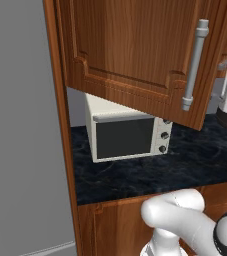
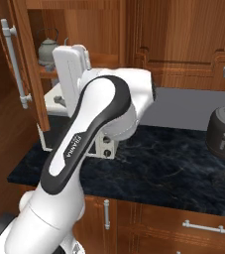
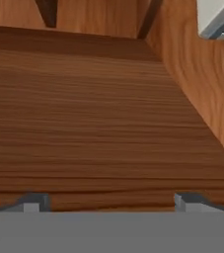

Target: Open the cabinet, pick the kettle from the cabinet, and place it in the sink.

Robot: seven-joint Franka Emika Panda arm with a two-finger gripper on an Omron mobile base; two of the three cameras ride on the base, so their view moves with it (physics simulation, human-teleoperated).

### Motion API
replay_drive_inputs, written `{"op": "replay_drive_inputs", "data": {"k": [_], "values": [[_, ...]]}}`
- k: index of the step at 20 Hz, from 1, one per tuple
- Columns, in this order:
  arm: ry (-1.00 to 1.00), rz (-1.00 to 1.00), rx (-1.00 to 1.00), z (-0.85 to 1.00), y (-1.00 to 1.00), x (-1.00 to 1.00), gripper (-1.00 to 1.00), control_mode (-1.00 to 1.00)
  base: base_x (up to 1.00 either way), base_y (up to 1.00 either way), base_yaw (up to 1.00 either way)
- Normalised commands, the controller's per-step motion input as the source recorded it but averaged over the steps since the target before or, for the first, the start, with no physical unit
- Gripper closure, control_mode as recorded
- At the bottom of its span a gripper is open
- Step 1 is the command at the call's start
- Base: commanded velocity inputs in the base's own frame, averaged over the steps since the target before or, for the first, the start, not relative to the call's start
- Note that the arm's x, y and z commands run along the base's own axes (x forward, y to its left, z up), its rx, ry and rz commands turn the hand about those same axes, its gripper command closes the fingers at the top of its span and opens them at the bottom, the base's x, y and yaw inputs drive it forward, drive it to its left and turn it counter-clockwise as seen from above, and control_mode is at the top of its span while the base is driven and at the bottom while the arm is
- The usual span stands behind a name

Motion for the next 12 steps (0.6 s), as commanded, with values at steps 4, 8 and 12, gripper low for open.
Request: {"op": "replay_drive_inputs", "data": {"k": [4, 8, 12], "values": [[-0.03, 0.14, 0.02, -0.01, 0.13, 0.21, -1.0, -1.0, 0.0, 0.0, 0.0], [-0.01, 0.16, 0.0, -0.03, 0.15, 0.23, -1.0, -1.0, 0.0, 0.0, 0.0], [-0.1, 0.18, 0.0, 0.0, 0.24, 0.0, -1.0, -1.0, 0.0, 0.0, 0.0]]}}
